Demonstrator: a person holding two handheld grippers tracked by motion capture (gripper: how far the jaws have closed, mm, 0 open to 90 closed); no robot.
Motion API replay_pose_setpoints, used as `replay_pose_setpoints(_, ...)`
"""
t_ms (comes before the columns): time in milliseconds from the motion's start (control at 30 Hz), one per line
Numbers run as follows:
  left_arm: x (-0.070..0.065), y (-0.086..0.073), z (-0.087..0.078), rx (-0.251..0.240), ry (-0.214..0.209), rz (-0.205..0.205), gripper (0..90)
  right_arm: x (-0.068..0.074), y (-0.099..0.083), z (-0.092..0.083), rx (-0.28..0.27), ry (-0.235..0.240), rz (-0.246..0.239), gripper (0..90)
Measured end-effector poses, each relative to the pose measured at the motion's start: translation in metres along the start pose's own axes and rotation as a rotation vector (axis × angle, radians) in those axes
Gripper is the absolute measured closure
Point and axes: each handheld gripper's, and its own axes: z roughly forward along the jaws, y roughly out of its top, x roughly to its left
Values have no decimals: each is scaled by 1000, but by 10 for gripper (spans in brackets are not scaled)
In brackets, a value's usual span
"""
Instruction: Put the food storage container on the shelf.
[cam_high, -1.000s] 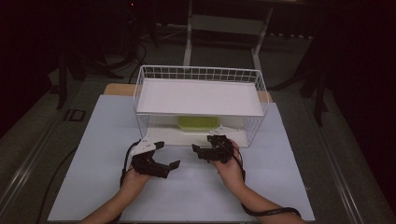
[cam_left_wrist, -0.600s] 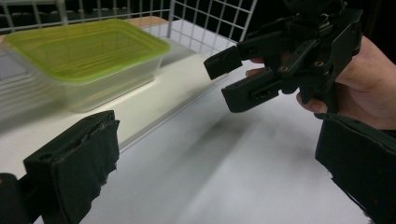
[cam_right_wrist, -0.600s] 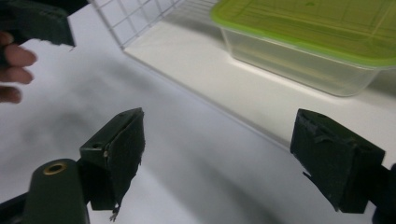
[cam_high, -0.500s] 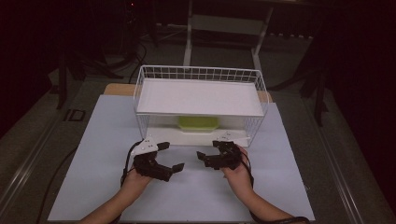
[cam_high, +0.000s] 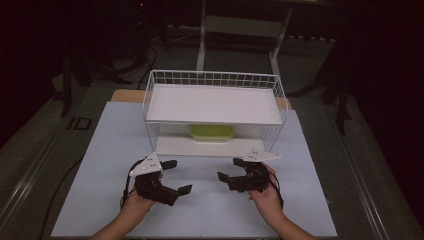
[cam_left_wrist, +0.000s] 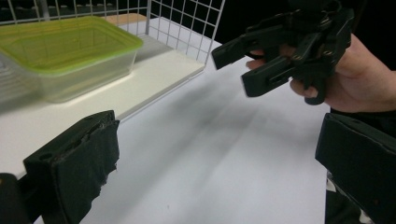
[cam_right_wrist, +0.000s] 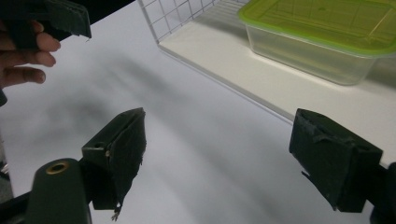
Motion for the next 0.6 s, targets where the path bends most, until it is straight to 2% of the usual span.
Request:
replay_pose_setpoints(67, 0, -4, -5, 4, 7, -2, 2, 1, -2, -5, -5, 14, -6, 186)
replay_pose_setpoints(333, 5, -22, -22, 26, 36, -30, 2, 3, -16, -25, -12, 7, -29, 180)
replay_pose_setpoints(467, 6, -29, -30, 44, 47, -29, 2, 1, -24, -33, 5, 7, -30, 177)
replay_pose_setpoints(600, 6, -35, -36, 39, 52, -30, 2, -3, -29, -37, 10, 2, -36, 177)
